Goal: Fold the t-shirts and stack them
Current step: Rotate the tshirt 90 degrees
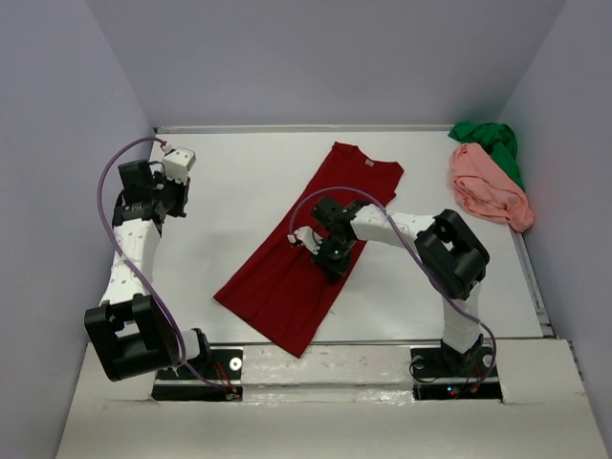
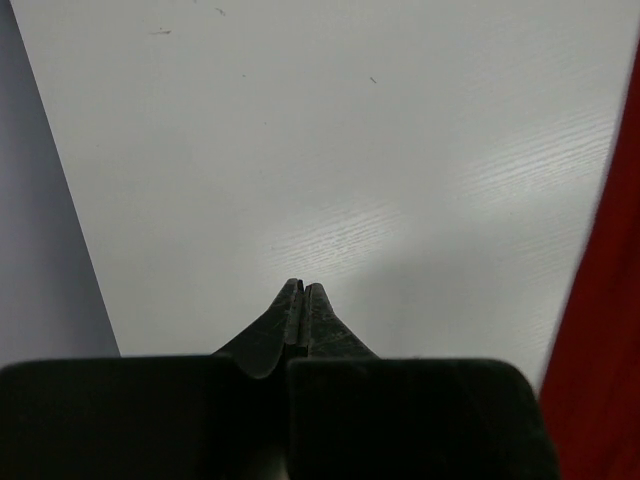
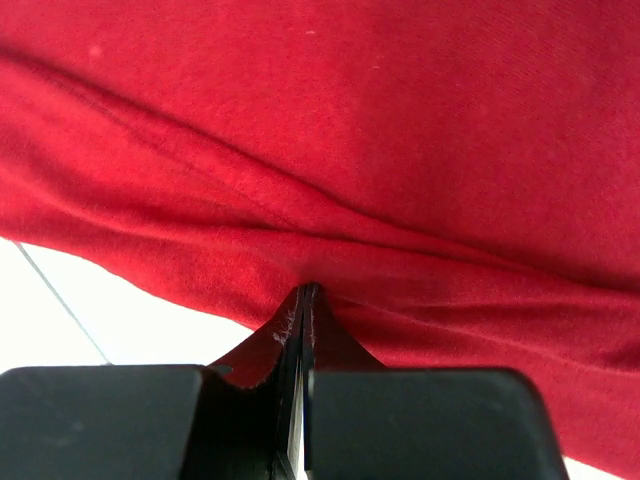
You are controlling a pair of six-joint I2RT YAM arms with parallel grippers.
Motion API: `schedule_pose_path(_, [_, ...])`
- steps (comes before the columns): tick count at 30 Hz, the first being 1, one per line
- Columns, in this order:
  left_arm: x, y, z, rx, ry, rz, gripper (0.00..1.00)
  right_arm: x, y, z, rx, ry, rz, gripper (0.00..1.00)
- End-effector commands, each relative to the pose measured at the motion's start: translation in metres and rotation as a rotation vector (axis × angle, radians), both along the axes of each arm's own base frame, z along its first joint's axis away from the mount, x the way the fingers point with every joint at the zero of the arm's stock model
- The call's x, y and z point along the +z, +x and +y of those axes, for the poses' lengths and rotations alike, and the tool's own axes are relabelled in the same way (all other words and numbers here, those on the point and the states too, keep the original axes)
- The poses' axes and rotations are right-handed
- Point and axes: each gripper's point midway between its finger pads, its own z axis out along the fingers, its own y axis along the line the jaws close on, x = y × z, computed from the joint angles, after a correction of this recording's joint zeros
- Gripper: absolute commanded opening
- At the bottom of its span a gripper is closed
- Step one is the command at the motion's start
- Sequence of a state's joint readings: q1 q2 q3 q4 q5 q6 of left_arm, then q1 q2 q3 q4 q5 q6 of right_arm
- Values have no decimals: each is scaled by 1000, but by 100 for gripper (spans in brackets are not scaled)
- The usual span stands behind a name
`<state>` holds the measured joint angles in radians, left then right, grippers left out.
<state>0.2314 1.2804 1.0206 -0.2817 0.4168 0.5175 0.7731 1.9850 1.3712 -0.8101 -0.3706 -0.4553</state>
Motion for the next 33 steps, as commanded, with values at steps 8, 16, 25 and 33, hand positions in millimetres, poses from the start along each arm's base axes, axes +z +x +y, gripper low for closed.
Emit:
schedule_pose_path(8, [13, -3, -15, -71, -47, -35, 0, -26, -2, -107, -73, -323, -52, 0])
schedule_pose_path(16, [12, -4, -22, -99, -56, -29, 0, 10, 1, -105, -97, -284, -76, 0])
schedule_pose_path(25, [14, -8, -26, -118, -56, -31, 0, 58, 4, -96, -107, -226, -96, 0])
schedule_pose_path(33, [5, -9, -36, -162, -82, -8, 0, 179, 82, -67, -240, -6, -502, 0])
